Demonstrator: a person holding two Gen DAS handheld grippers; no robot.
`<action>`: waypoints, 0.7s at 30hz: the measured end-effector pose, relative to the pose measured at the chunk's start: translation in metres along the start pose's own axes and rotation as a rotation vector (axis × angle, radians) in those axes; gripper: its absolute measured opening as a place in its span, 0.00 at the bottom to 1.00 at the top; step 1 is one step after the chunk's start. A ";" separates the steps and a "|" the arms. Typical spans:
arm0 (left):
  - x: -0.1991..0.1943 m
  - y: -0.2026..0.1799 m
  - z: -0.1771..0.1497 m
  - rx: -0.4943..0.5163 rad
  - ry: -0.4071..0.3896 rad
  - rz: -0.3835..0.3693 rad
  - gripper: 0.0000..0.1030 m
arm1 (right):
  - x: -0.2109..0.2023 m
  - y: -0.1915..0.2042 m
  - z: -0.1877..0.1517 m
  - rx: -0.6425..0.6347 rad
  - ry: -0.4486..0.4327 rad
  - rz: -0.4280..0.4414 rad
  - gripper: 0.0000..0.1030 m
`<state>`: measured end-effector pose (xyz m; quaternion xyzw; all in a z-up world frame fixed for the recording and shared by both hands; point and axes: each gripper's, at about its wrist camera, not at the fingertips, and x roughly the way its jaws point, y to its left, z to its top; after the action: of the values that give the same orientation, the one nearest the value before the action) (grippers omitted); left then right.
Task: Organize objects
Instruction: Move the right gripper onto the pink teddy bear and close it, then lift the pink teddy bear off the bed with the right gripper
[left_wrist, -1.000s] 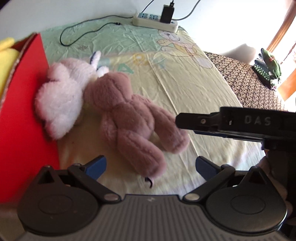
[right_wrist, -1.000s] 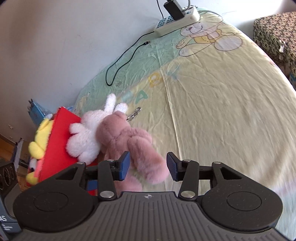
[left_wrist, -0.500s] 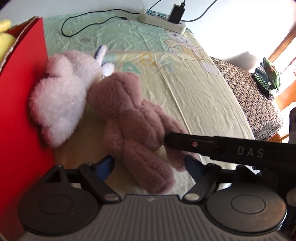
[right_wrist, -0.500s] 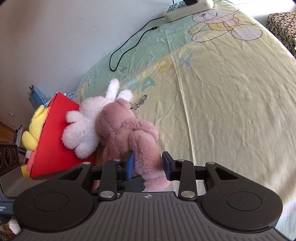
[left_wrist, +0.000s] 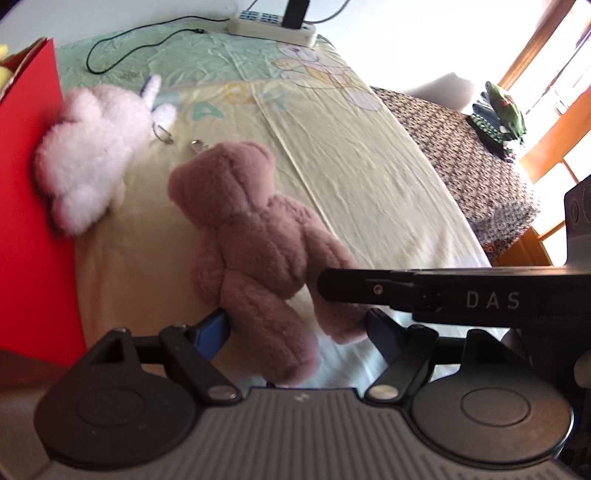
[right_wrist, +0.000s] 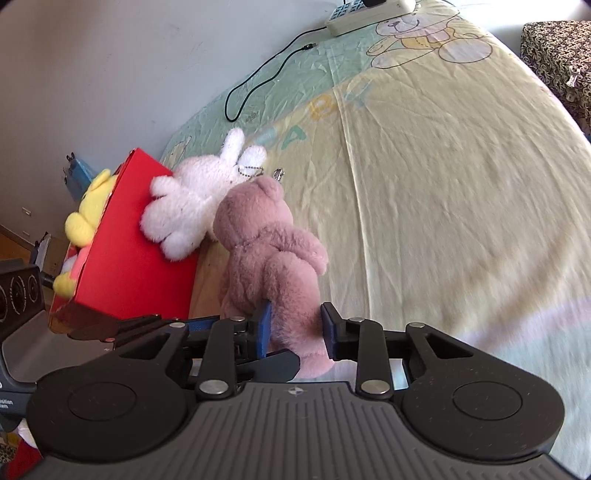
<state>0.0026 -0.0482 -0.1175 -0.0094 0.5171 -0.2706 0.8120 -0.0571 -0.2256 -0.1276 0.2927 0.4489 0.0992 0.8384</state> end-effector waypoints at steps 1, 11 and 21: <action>-0.002 -0.002 -0.003 0.003 0.002 -0.007 0.77 | -0.004 0.000 -0.002 -0.003 0.001 0.000 0.30; -0.008 -0.028 -0.033 0.106 0.044 -0.042 0.81 | -0.027 0.001 -0.033 -0.055 0.087 0.007 0.31; -0.019 -0.012 -0.033 0.042 0.003 -0.019 0.86 | -0.035 -0.017 -0.017 0.065 -0.041 0.047 0.45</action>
<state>-0.0370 -0.0414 -0.1134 0.0030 0.5123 -0.2893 0.8086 -0.0921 -0.2470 -0.1203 0.3323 0.4274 0.0982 0.8350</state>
